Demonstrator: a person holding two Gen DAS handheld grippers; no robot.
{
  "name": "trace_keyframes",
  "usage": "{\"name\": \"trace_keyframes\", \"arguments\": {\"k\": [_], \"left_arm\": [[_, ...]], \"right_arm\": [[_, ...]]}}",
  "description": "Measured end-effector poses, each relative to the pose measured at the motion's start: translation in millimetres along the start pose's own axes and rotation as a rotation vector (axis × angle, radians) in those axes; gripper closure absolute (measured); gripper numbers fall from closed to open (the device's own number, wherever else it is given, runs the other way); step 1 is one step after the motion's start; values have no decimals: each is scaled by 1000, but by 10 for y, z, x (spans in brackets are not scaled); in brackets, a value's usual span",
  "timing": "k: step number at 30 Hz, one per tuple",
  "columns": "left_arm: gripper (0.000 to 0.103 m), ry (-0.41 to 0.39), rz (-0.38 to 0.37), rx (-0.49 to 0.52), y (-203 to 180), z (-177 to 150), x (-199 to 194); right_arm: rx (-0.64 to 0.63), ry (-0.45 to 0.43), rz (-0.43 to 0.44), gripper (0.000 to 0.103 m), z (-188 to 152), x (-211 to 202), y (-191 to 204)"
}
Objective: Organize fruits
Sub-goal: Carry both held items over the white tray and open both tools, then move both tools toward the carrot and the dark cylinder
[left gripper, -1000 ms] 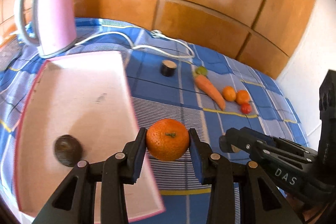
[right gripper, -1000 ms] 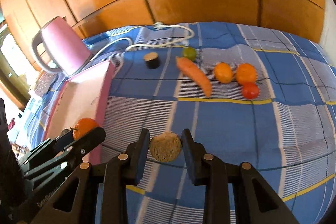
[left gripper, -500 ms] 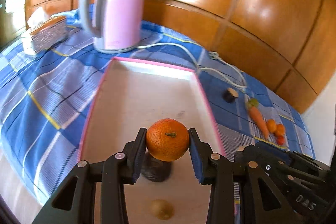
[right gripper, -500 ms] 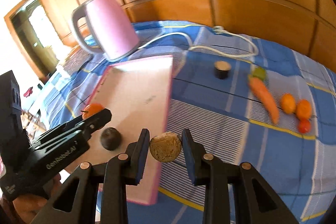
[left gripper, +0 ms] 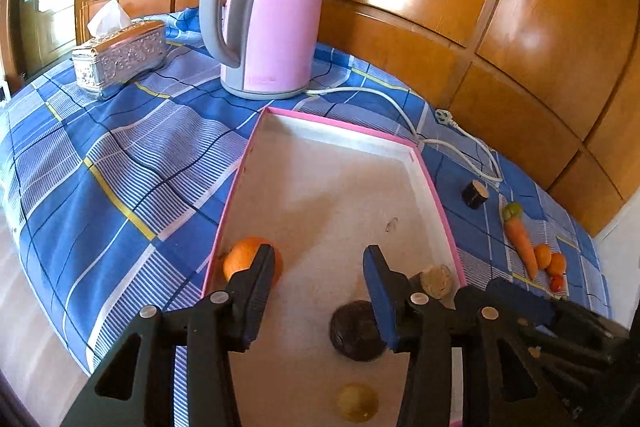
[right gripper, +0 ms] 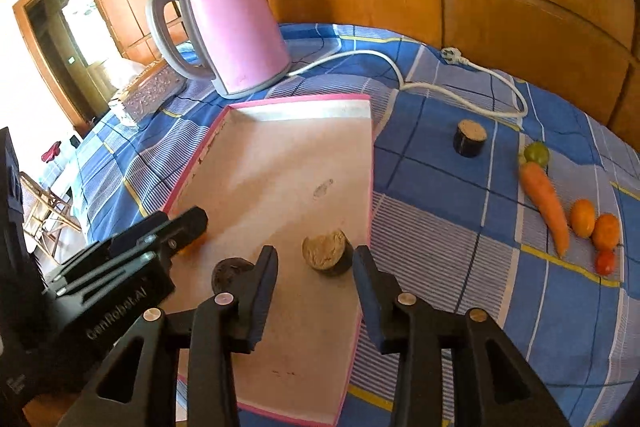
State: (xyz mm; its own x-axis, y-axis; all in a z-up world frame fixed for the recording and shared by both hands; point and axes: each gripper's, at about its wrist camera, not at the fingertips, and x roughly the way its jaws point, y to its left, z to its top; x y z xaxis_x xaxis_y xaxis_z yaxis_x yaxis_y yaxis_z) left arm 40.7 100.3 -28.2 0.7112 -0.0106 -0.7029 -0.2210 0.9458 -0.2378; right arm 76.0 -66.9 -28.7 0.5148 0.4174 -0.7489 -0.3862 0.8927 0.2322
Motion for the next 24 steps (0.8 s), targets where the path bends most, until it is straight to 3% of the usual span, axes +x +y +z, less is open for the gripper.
{"name": "trace_keyframes", "arguments": {"k": [24], "left_arm": [[54, 31, -47, 117, -469, -206, -65]], "right_arm": [[103, -25, -93, 63, -260, -212, -360]]}}
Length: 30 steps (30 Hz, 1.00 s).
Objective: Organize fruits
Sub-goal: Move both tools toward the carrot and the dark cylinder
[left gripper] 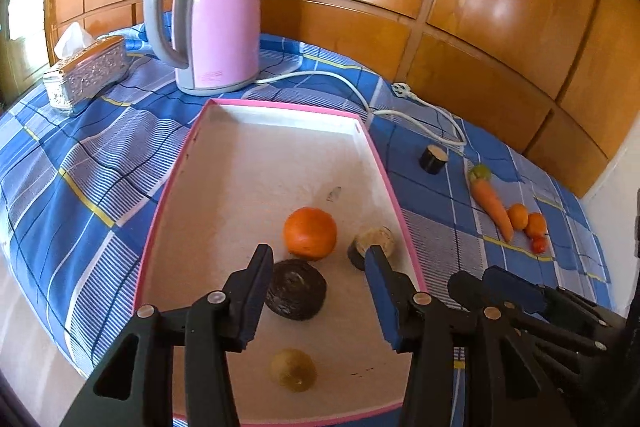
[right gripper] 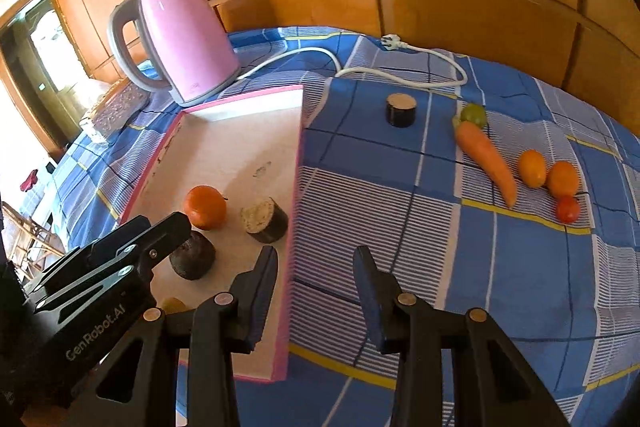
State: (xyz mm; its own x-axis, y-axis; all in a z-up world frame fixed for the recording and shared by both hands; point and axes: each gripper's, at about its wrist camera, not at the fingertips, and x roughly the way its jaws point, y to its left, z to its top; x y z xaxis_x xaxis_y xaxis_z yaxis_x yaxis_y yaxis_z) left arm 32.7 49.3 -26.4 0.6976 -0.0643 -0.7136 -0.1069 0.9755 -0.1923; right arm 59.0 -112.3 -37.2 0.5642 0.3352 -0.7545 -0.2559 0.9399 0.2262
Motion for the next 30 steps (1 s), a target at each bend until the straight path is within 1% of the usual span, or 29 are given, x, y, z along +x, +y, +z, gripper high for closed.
{"name": "trace_keyframes", "arguments": {"k": [5, 22, 30], "left_arm": [[53, 12, -15, 14, -65, -42, 8], [53, 45, -51, 86, -374, -120, 96], [53, 54, -68, 116, -532, -110, 153]], "right_arm": [[40, 2, -28, 60, -51, 0, -144], [201, 7, -104, 60, -226, -47, -781], [253, 6, -129, 60, -285, -65, -1012]]}}
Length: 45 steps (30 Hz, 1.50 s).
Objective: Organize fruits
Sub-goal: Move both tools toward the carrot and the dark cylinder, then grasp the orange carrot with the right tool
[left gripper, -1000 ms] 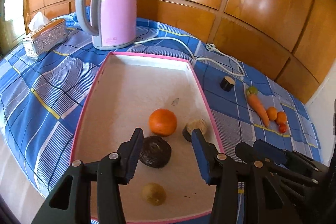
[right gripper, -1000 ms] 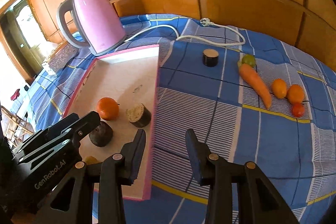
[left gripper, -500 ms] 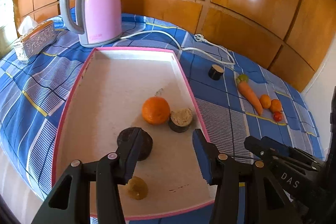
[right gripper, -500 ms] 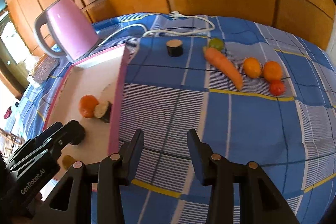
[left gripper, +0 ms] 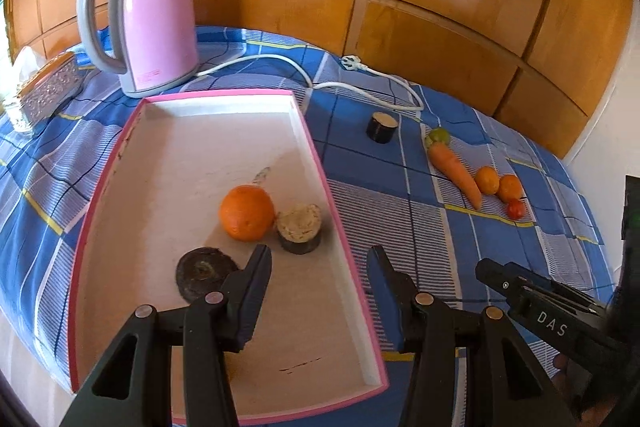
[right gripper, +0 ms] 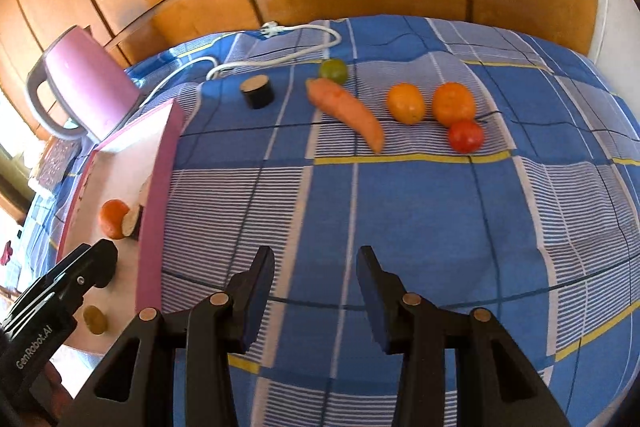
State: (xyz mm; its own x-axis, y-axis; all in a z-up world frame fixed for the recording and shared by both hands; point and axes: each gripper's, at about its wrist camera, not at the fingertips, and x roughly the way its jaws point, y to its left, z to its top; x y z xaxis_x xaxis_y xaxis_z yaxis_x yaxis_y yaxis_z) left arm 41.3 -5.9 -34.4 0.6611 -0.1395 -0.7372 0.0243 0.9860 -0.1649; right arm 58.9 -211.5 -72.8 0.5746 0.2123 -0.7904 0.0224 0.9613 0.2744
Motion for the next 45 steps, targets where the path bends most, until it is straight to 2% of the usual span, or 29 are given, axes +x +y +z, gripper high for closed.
{"name": "trace_keyframes", "arguments": {"k": [13, 25, 34, 45], "left_arm": [[53, 10, -23, 46, -328, 157, 220], [53, 25, -14, 32, -490, 413, 530], [53, 38, -1, 15, -546, 594, 796], [53, 43, -5, -7, -563, 795, 1038]], "right_arm": [[7, -5, -14, 60, 132, 76, -151], [-44, -61, 3, 60, 621, 203, -207], [-98, -52, 14, 60, 925, 470, -181], [-193, -39, -1, 60, 1123, 738, -62]]}}
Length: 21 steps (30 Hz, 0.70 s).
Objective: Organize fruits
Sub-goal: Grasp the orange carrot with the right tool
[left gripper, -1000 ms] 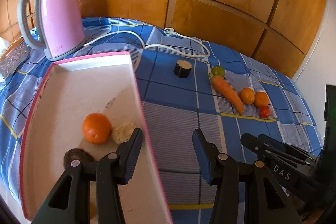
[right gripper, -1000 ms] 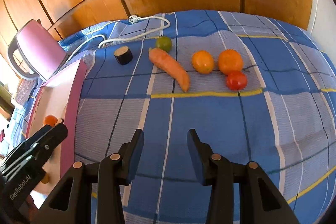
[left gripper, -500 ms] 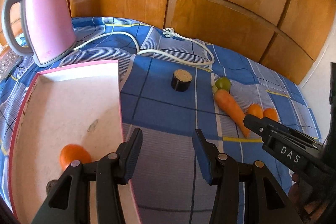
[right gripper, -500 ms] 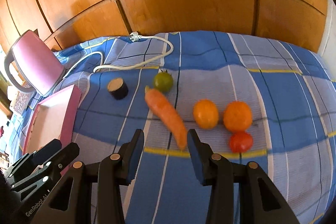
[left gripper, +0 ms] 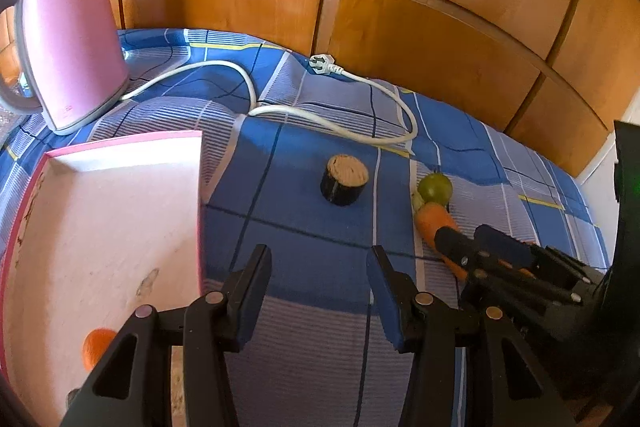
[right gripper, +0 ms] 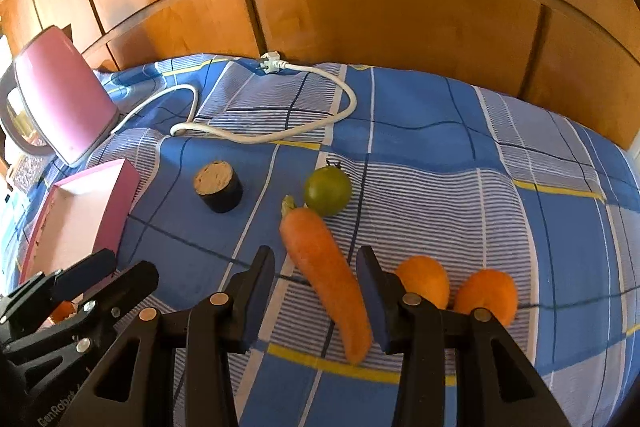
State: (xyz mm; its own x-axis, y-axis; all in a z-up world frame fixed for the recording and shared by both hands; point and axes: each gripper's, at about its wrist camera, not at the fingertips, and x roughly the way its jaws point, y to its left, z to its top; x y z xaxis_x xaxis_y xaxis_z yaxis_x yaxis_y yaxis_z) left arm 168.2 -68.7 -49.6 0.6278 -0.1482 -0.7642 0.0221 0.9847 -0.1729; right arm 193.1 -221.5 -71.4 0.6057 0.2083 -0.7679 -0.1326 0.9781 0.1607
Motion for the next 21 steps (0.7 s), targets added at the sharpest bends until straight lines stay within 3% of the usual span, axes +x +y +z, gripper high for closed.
{"name": "trace_keyframes", "arguments": {"k": [21], "left_arm": [[55, 24, -15, -26, 5, 222, 322]], "right_arm": [[-61, 24, 33, 72, 72, 199, 45]]}}
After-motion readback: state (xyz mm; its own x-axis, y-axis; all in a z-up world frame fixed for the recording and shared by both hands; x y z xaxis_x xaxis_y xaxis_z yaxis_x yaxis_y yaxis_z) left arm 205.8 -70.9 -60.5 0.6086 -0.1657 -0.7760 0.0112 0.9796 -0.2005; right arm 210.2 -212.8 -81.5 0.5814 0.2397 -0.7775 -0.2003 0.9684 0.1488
